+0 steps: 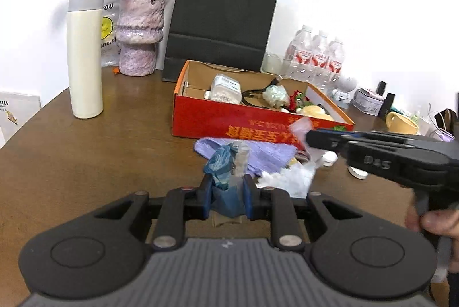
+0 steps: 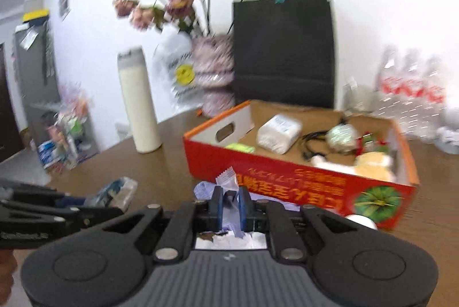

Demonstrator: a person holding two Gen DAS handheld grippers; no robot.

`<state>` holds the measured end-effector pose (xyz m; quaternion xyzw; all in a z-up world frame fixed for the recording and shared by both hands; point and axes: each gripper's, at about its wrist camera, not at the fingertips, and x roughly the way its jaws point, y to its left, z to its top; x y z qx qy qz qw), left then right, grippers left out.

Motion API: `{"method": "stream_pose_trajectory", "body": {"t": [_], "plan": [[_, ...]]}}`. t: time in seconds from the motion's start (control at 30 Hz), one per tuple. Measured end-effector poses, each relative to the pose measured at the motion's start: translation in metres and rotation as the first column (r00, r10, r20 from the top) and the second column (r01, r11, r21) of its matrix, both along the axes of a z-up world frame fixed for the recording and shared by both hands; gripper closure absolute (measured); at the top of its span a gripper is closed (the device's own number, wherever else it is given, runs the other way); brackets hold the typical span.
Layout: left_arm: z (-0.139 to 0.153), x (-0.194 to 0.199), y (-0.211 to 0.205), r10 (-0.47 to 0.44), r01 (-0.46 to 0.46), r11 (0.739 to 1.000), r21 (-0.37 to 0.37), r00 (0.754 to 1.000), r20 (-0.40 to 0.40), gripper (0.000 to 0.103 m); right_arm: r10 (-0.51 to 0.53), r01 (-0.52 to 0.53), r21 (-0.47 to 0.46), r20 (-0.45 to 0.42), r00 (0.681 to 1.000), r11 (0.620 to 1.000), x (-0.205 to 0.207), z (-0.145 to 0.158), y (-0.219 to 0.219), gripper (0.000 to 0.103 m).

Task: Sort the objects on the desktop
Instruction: 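Carry wrapper and packet into the box and open both grippers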

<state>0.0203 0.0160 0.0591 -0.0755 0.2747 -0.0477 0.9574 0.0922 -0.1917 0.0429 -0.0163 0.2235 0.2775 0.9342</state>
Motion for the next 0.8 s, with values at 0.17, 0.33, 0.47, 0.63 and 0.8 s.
{"method": "stream_pose_trajectory", "body": {"t": [0.17, 0.33, 0.47, 0.63, 0.8], "plan": [[-0.003, -0.03, -0.016, 0.001, -0.001, 1.0, 0.014, 1.0, 0.004, 0.08, -0.102, 0.106, -0.083, 0.05, 0.993, 0.991, -0.054, -0.001, -0.01, 0.093], [-0.002, -0.062, -0.031, -0.037, 0.036, 0.998, 0.047, 0.999, 0.024, 0.08, -0.16, 0.164, -0.072, 0.057, 0.986, 0.984, -0.105, -0.009, -0.023, 0.093], [0.0, -0.088, -0.039, -0.037, 0.033, 0.997, 0.066, 0.998, 0.051, 0.08, -0.187, 0.191, -0.043, 0.072, 0.98, 0.981, -0.139, -0.013, -0.032, 0.093], [0.002, -0.12, -0.05, -0.009, -0.003, 0.995, 0.099, 0.992, 0.127, 0.08, -0.224, 0.223, 0.02, 0.118, 0.968, 0.975, -0.176, -0.007, -0.039, 0.093], [0.005, -0.142, -0.059, 0.016, -0.042, 0.993, 0.11, 0.973, 0.228, 0.08, -0.275, 0.264, 0.083, 0.186, 0.943, 0.961, -0.201, -0.002, -0.036, 0.093]]}}
